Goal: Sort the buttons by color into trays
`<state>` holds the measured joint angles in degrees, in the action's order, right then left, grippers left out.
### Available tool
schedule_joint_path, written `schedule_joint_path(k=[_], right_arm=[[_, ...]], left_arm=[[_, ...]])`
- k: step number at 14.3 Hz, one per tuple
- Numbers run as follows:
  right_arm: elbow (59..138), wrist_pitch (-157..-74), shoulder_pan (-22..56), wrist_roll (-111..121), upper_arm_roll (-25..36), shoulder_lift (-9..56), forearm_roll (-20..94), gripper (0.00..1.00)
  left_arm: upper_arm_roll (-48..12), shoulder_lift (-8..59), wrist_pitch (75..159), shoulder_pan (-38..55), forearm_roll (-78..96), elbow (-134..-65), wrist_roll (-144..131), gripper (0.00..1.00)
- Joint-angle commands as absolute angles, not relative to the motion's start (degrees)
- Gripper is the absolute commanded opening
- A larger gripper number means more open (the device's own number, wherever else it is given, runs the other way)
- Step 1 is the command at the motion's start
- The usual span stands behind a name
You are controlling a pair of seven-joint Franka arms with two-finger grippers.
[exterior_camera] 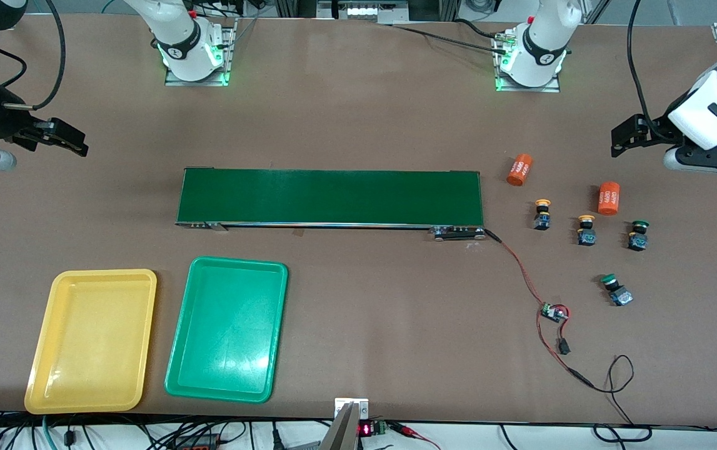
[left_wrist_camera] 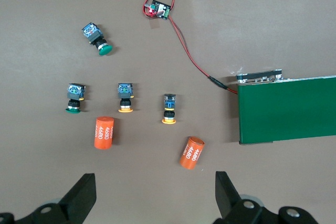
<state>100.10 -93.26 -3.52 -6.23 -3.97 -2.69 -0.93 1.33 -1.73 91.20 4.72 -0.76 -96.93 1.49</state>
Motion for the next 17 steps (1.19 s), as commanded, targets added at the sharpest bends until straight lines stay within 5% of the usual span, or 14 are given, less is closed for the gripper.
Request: schedule_joint_path(k=[1,9,17], right_arm=[[101.2,-94.0,-4.0,-6.2,-4.3,-3.4,-0.8,1.00],[100.8,-94.0,-4.0,-6.2,-4.3,-3.1,-0.8,1.00],[100.8,-94.2,-3.9,-6.2,-4.4,-2.8,-0.8,1.00]], left_arm=[[1.4,-0.8,91.6,4.7,-0.7,-95.9,2.0,1.00],[1.9,-0.1,91.4,1.2,-0.6,-96.4,1.4,1.00],[1.8,8.4,90.1,0.7,-0.7,-94.0,1.5,1.00]])
